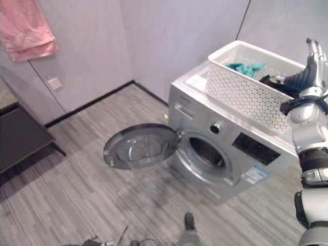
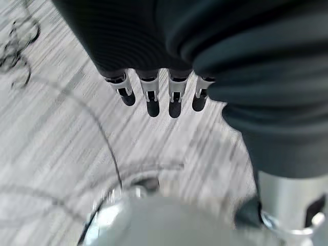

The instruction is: Grab the laundry basket,head to the washer,open it,put in the laundry and shut it.

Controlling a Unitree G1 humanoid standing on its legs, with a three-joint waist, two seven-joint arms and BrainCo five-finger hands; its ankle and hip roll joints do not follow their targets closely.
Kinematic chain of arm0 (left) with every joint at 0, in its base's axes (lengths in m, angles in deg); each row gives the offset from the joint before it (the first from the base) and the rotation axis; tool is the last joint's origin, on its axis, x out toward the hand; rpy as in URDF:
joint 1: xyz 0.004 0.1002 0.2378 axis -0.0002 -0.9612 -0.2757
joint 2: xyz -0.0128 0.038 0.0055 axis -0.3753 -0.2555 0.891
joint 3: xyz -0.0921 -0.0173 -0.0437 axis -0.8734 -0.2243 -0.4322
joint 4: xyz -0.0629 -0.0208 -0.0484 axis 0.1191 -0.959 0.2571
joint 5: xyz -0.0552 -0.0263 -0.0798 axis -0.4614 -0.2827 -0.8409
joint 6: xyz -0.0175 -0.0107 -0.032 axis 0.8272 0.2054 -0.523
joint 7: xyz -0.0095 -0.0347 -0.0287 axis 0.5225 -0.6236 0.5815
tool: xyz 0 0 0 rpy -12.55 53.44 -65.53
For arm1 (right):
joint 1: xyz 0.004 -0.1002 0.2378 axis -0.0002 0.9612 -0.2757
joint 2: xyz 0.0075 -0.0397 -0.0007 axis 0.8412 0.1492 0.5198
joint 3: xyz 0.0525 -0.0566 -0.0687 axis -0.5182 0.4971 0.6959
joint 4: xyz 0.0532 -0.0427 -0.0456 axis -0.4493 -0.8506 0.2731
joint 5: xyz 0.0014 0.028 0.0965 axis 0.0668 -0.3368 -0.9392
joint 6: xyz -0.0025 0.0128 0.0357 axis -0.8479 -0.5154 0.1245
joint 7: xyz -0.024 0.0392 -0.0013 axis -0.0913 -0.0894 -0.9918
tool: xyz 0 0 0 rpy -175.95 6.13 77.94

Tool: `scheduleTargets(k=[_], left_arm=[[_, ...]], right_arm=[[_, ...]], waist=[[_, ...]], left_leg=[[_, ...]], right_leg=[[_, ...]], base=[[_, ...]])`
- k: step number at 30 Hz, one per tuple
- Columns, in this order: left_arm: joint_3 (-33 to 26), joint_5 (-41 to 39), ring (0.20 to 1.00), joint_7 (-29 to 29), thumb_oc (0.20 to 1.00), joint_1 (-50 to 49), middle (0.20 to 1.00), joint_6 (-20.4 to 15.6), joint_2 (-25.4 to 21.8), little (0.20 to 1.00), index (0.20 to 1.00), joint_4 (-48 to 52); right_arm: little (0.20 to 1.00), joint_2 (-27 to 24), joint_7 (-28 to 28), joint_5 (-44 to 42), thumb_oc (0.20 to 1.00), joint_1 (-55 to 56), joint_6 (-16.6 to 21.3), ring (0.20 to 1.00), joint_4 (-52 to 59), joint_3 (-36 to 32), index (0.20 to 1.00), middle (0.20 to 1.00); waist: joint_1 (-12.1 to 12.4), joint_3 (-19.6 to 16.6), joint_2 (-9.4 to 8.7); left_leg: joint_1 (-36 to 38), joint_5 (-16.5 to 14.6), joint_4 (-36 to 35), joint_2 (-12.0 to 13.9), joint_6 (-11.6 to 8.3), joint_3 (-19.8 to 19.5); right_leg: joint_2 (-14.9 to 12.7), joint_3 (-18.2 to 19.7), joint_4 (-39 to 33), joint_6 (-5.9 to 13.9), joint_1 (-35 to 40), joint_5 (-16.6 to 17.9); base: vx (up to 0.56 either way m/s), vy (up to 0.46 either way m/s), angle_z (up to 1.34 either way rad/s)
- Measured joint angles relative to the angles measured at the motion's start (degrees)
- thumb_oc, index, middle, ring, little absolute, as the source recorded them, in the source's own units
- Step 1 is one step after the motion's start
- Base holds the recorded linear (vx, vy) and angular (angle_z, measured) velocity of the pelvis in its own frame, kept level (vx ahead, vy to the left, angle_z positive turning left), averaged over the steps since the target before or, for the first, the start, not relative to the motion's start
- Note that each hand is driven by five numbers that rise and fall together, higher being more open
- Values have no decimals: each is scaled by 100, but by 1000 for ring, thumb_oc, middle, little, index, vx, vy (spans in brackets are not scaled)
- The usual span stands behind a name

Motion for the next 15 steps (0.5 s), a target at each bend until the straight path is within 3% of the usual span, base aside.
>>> scheduleTargets(k=[4, 6, 15], left_arm=[[-32, 8, 1000, -3, 1000, -49, 1000, 6, 14, 1000, 1000, 94], [-32, 15, 1000, -3, 1000, -7, 1000, 9, 38, 1000, 1000, 208], [-18, 63, 1000, -40, 1000, -279, 1000, 30, 78, 1000, 1000, 199]], right_arm=[[1000, -127, 77, -150, 1000, 78, 37, 1000, 121, -175, 1000, 1000], [1000, -248, 75, -167, 1000, 169, 88, 1000, 165, -280, 1000, 1000], [1000, -328, 75, -324, 1000, 969, 97, 1000, 247, -521, 1000, 1000]], waist=[[-46, -80, 67], [-52, -112, 109], [-55, -457, 245]], left_leg=[[414, 170, -473, 535, -288, -72], [411, 193, -514, 642, -313, -75], [489, 250, -849, 573, -406, -63]], right_leg=[[557, -236, -328, -283, 399, 62], [658, -254, -329, -311, 417, 51], [564, -273, -331, -272, 341, -68]], base=[[122, -120, 3], [66, -74, -3], [41, -61, 2]])
